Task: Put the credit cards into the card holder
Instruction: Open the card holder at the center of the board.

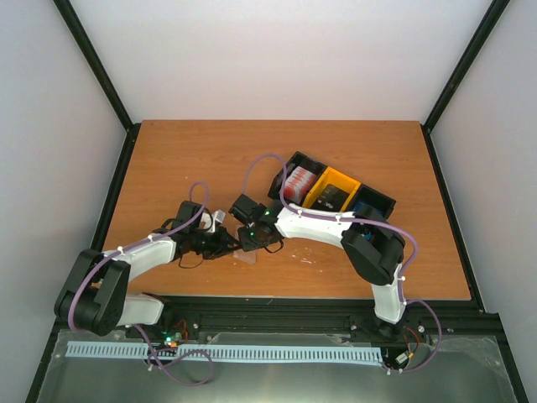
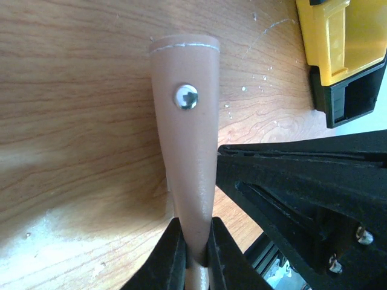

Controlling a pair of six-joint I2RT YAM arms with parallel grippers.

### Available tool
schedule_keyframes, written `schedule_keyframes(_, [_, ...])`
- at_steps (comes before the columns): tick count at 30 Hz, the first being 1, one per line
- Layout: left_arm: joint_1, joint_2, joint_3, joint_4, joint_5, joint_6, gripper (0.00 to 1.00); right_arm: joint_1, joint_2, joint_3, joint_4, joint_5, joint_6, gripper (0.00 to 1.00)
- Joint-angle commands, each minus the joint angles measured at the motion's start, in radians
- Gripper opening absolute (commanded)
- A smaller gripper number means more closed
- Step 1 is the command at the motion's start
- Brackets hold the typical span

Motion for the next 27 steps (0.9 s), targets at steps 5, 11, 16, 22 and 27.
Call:
schedule_keyframes(5, [-0.006, -0.027, 0.045, -0.005, 0.011, 0.024, 0.01, -0.003, 0.024, -0.022, -0.06, 0.098, 0.007, 0.03])
schedule_keyframes(11, [-0.007, -0.037, 0.051, -0.018, -0.022, 0.02, 0.01, -0.003, 0.003, -0.083, -0.115, 0.208, 0.046, 0.03])
schedule_keyframes(16, [-0.007, -0.035, 0.051, -0.015, -0.026, 0.021, 0.01, -0.003, -0.022, -0.097, -0.135, 0.251, 0.069, 0.03])
schedule_keyframes(22, [-0.007, -0.039, 0.047, -0.017, -0.012, 0.035, 0.01, -0.027, -0.144, -0.148, -0.052, 0.209, 0.069, 0.04])
schedule_keyframes(27, [-0.007, -0.066, 0.047, -0.015, 0.018, 0.054, 0.01, -0.081, -0.236, -0.236, 0.104, 0.012, 0.038, 0.28])
